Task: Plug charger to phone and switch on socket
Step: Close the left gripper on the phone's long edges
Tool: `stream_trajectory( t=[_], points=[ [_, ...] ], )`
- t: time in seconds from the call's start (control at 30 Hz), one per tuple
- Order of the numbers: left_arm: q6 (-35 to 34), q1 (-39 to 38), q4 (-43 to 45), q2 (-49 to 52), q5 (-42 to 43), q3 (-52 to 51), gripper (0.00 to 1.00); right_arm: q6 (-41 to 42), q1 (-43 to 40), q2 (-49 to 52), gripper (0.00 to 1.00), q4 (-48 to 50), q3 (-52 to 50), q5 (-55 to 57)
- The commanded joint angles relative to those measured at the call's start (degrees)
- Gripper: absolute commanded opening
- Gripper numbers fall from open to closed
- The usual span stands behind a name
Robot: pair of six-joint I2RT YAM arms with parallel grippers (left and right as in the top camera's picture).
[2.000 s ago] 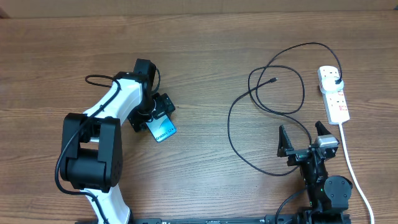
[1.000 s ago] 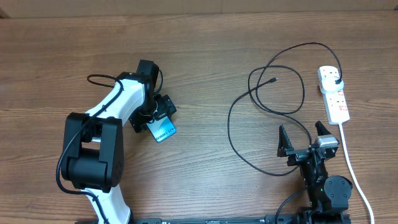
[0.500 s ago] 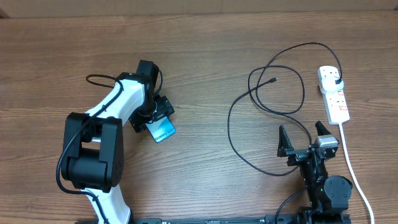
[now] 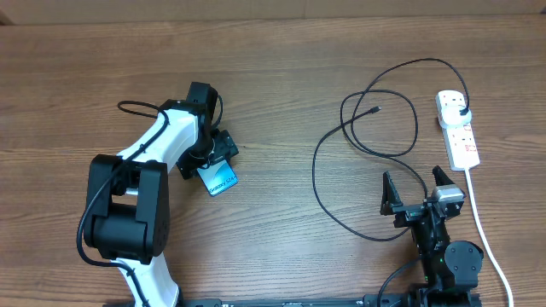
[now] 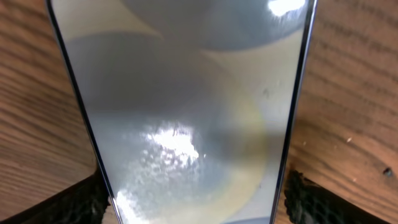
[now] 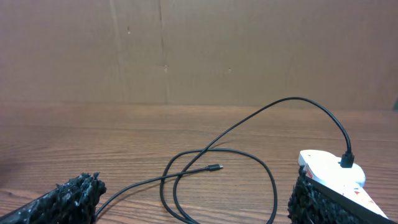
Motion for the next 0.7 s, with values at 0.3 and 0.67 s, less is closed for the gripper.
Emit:
stream_trajectory(
  t=[0.3, 0.67],
  points=[
    [2.78, 1.01, 2.45, 5.22, -0.04, -2.89, 0.94, -0.11, 0.22, -0.63, 1.0, 0.28, -0.59, 0.55],
    [2.58, 1.01, 0.46, 5.22, 5.51, -2.89, 0.82, -0.09, 0.22, -0.63, 1.0, 0.31, -0.59, 0.55]
  ],
)
